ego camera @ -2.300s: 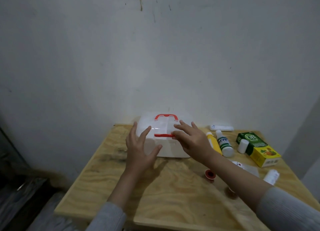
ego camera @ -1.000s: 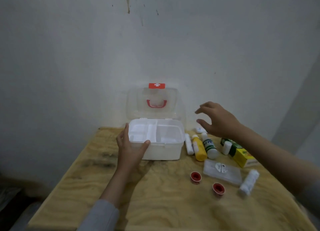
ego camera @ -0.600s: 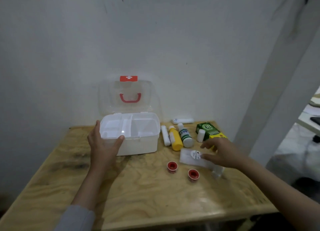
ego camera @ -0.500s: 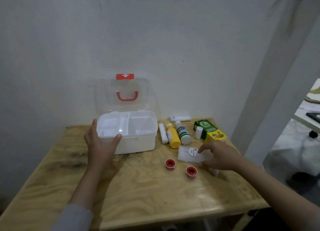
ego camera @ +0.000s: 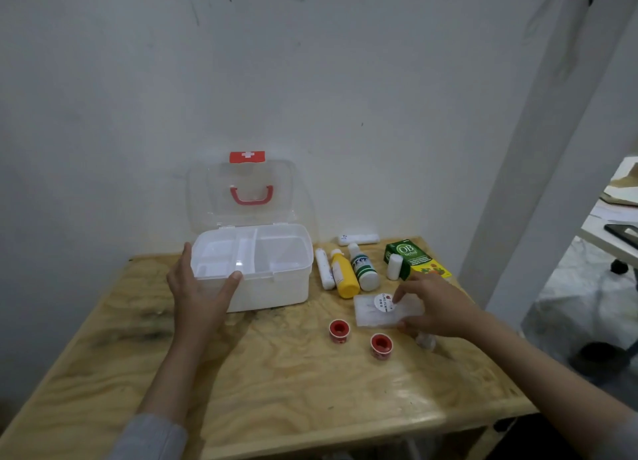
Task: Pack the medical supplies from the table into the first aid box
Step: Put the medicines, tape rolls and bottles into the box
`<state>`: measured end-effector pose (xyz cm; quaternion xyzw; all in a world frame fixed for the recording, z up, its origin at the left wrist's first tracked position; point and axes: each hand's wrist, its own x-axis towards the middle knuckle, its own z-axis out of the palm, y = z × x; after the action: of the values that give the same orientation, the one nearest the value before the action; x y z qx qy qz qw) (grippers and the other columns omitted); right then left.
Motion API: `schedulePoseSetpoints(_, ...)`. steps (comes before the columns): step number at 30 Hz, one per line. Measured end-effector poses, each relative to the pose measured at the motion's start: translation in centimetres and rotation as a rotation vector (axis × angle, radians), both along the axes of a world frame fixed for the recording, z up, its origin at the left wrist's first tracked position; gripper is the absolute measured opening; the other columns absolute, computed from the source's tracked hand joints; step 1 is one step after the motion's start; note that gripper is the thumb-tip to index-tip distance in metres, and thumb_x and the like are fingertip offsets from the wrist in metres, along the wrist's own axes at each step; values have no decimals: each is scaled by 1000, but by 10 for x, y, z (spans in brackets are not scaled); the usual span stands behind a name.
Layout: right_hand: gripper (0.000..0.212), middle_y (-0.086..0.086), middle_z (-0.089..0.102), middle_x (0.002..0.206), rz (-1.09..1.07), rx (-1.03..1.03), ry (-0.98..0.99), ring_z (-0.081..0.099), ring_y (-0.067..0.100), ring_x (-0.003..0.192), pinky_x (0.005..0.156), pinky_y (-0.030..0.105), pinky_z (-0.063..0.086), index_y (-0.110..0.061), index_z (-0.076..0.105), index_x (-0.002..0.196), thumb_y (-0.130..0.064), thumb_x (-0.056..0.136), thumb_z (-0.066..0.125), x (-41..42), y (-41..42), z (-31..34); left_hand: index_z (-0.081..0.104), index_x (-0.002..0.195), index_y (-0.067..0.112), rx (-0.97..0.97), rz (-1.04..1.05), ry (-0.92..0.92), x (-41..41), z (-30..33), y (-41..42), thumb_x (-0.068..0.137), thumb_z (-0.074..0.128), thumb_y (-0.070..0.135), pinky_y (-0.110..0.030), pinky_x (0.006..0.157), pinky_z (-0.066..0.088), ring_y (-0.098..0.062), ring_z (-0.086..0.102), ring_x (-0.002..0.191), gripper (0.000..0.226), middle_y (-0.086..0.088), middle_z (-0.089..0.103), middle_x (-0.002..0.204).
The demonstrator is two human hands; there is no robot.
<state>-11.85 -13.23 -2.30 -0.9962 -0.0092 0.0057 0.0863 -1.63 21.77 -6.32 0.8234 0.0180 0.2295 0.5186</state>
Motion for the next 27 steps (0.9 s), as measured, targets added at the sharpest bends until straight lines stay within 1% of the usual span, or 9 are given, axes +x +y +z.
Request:
schedulePoseSetpoints(3,40,-7,56,112,20,-24,-50,50,19,105,88,36,46,-36,63,104,-48,68,74,-1,-2,11,16,145,34,-9,-8,-3,0,-1,0,72,76,38,-50,101,40,-30,31,133,94,-7,19,149)
schedulePoseSetpoints(6,39,-11,56,111,43,-24,-116,52,14,102,83,34,49,-35,63,104,-48,69,74,0,1,31,17,145,33,-17,-17,-14,0,-1,0,72,76,36,-48,102,39,-30,31,133,94,-7,19,148)
schedulePoseSetpoints(9,37,-7,57,109,77,-5,-190,56,16,100,80,32,49,-33,65,103,-47,70,75,5,11,54,18,145,33,-27,-23,-16,-1,-1,0,72,76,35,-45,101,39,-28,32,132,93,-7,19,148)
schedulePoseSetpoints(12,35,-5,55,110,104,60,-245,54,17,101,83,34,50,-35,64,103,-48,71,73,17,32,74,18,144,34,-37,-27,-8,-3,0,0,72,76,36,-44,99,40,-28,33,130,93,-7,20,147)
schedulePoseSetpoints(15,37,-2,53,113,121,59,-275,49,19,106,87,34,48,-34,64,107,-46,74,73,38,61,87,20,144,33,-49,-32,-13,-4,3,0,72,77,33,-40,96,40,-26,33,129,92,-6,20,146)
schedulePoseSetpoints(20,39,5,51,114,119,5,-219,44,26,110,86,35,46,-27,64,111,-41,75,73,85,111,87,20,144,32,-42,-34,-15,-6,4,0,72,77,33,-37,93,41,-26,35,127,92,-5,21,146)
schedulePoseSetpoints(22,39,6,52,113,144,-35,-195,43,26,110,82,34,45,-24,65,110,-36,74,73,102,131,82,20,144,32,-39,-25,-6,-5,4,0,71,78,33,-37,92,42,-26,36,127,93,-5,22,146)
schedulePoseSetpoints(25,34,7,54,109,173,-93,-156,46,27,106,72,29,41,-18,67,106,-27,74,71,126,157,70,19,142,37,-35,-10,12,-3,4,0,70,78,37,-41,91,46,-25,37,126,94,0,23,145)
schedulePoseSetpoints(27,31,7,56,106,176,-112,-111,50,27,103,70,29,42,-15,66,102,-24,72,71,141,170,59,19,141,39,-31,-8,2,-2,4,0,69,79,39,-39,90,46,-22,38,124,94,1,23,145)
